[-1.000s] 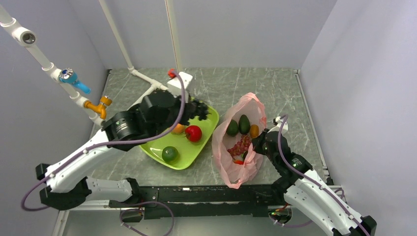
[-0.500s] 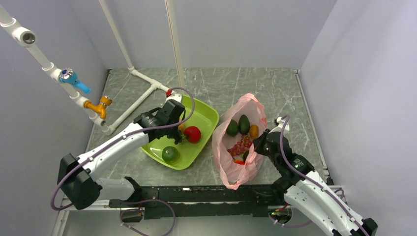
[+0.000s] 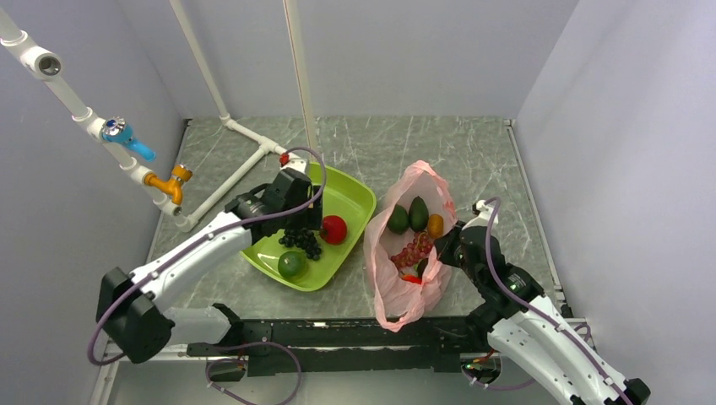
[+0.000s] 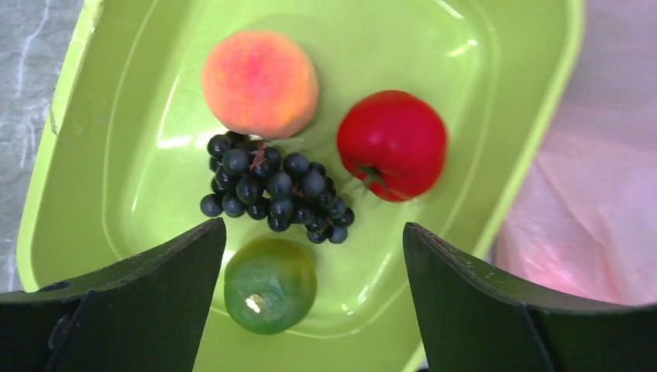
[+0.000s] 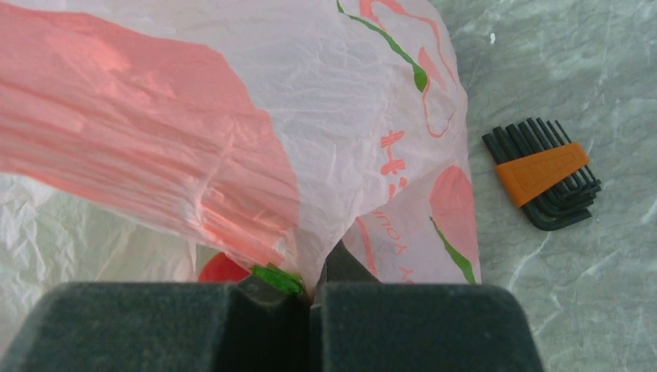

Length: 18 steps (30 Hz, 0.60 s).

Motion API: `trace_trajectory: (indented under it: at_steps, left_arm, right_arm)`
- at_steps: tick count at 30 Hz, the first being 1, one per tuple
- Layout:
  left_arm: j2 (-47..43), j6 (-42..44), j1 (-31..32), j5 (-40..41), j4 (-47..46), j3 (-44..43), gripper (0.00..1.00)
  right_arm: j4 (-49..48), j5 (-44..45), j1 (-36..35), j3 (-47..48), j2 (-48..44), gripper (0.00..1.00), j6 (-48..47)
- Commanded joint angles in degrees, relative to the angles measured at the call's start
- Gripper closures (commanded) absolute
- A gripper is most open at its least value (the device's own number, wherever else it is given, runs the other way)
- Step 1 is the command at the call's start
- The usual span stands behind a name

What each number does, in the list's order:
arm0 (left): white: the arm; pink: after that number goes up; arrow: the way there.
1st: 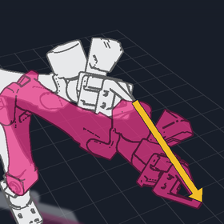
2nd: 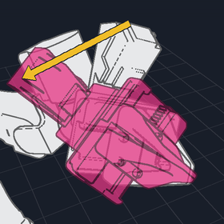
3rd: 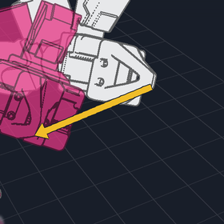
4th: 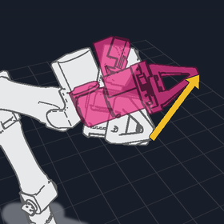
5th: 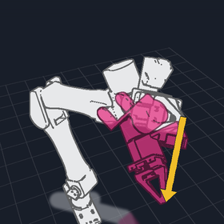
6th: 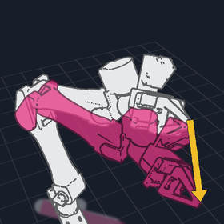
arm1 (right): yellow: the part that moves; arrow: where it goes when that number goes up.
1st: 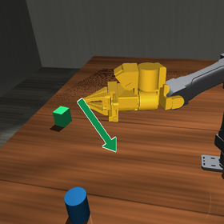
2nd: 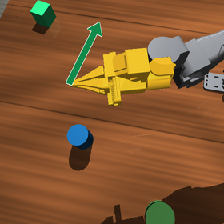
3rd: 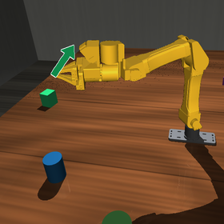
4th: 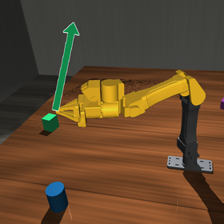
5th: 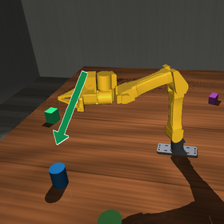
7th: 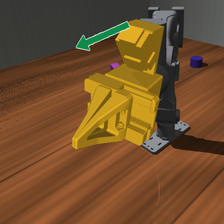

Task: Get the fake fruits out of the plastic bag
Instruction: Place the fake fruit in the bin, then take out the fake fruit from the plastic bag.

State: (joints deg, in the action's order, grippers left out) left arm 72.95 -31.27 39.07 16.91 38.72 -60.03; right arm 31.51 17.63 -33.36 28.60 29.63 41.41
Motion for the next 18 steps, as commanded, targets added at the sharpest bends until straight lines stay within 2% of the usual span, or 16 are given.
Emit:
trace_trajectory:
  at_steps: [1, 3, 5, 7, 12, 15, 18]
  left_arm:
    - [-7.1, 0.1, -0.1, -8.9, -3.2, -1.5, 0.13]
    - [-10.0, -0.1, 0.1, -16.2, -7.6, -0.5, 0.17]
    - [-13.1, -1.7, 0.9, -23.1, -16.5, 2.1, 0.18]
    - [-15.2, -2.1, 4.7, -25.4, -22.3, 3.7, 0.17]
    - [-15.1, 2.4, 19.5, -14.5, -25.8, 0.8, 0.23]
    - [-14.8, 2.9, 25.5, -11.0, -33.5, 4.2, 0.31]
    - [-10.1, 1.6, 30.8, -3.9, -36.2, 4.4, 0.36]
  right_arm:
    - [2.5, -2.5, 0.0, 3.3, -1.2, 1.0, 0.1]
    - [3.1, -3.1, 0.0, 3.1, -1.9, 1.0, 0.2]
    - [2.2, -4.7, 0.0, 2.8, -2.1, 1.0, -0.2]
    - [0.4, -7.1, 0.0, 2.6, -1.4, 1.0, -1.3]
    - [-3.8, -12.1, -0.1, 2.4, 0.1, 1.0, -3.4]
    - [-5.4, -13.8, -0.1, 1.8, -0.3, 1.0, -3.9]
    - [-6.1, -14.7, -0.1, 1.5, -1.2, 1.0, -4.3]
